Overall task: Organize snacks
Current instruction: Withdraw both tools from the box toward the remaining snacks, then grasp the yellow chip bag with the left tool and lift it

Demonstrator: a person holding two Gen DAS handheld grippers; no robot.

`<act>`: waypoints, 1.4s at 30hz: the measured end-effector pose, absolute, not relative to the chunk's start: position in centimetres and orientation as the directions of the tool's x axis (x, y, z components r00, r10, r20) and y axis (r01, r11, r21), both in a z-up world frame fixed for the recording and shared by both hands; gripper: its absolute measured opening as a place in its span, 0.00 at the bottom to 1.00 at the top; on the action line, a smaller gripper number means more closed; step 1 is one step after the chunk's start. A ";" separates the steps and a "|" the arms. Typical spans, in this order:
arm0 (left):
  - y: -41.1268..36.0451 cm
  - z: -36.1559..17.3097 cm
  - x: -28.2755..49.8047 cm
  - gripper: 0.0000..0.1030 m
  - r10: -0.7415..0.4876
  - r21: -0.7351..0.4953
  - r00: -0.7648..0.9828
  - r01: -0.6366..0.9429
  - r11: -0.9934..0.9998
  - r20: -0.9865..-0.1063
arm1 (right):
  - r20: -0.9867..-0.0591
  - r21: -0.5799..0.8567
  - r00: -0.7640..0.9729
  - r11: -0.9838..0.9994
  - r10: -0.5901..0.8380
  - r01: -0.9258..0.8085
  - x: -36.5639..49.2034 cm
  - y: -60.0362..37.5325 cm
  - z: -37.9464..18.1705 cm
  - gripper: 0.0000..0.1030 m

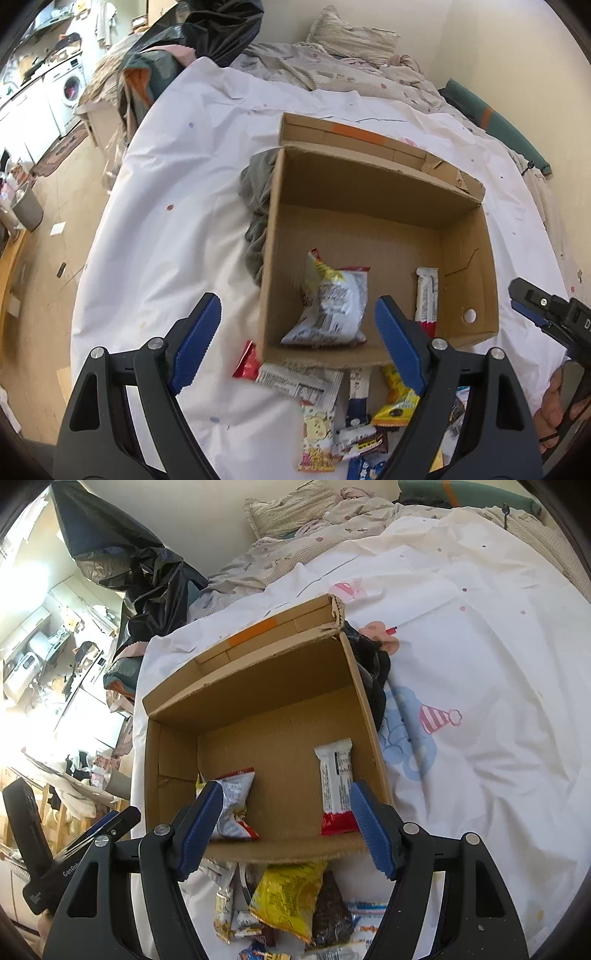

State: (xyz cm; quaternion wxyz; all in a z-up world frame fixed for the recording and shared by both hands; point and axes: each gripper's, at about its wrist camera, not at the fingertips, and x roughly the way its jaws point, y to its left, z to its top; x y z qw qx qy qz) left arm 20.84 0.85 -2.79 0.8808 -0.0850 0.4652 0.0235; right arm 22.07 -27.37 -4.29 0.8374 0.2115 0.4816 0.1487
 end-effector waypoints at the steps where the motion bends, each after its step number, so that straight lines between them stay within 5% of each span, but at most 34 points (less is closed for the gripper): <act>1: 1.0 -2.8 20.5 0.80 -0.030 -0.122 0.564 -0.126 0.984 -0.825 | -0.744 0.498 0.492 0.866 0.453 -0.043 21.8 -27.5 -4.3 0.72; 8: 1.3 -2.8 18.3 0.91 -0.024 -0.120 0.563 -0.133 0.984 -0.826 | -0.746 0.496 0.491 0.867 0.450 -0.040 18.8 -28.1 -4.2 0.72; 15: 1.5 -3.1 16.5 0.93 -0.048 -0.148 0.554 -0.137 0.979 -0.831 | -0.733 0.495 0.516 0.868 0.442 -0.040 15.6 -28.6 -3.8 0.92; 26: 1.4 -5.2 14.2 0.93 -0.074 -0.171 0.476 -0.164 0.972 -0.876 | -0.758 0.412 0.543 0.910 0.362 -0.031 12.9 -29.8 -3.9 0.92; 42: -9.4 -9.8 17.5 0.93 -0.192 -0.208 0.284 -0.028 0.978 -0.939 | -0.713 0.636 0.496 0.755 0.496 0.160 14.1 -34.5 -6.7 0.92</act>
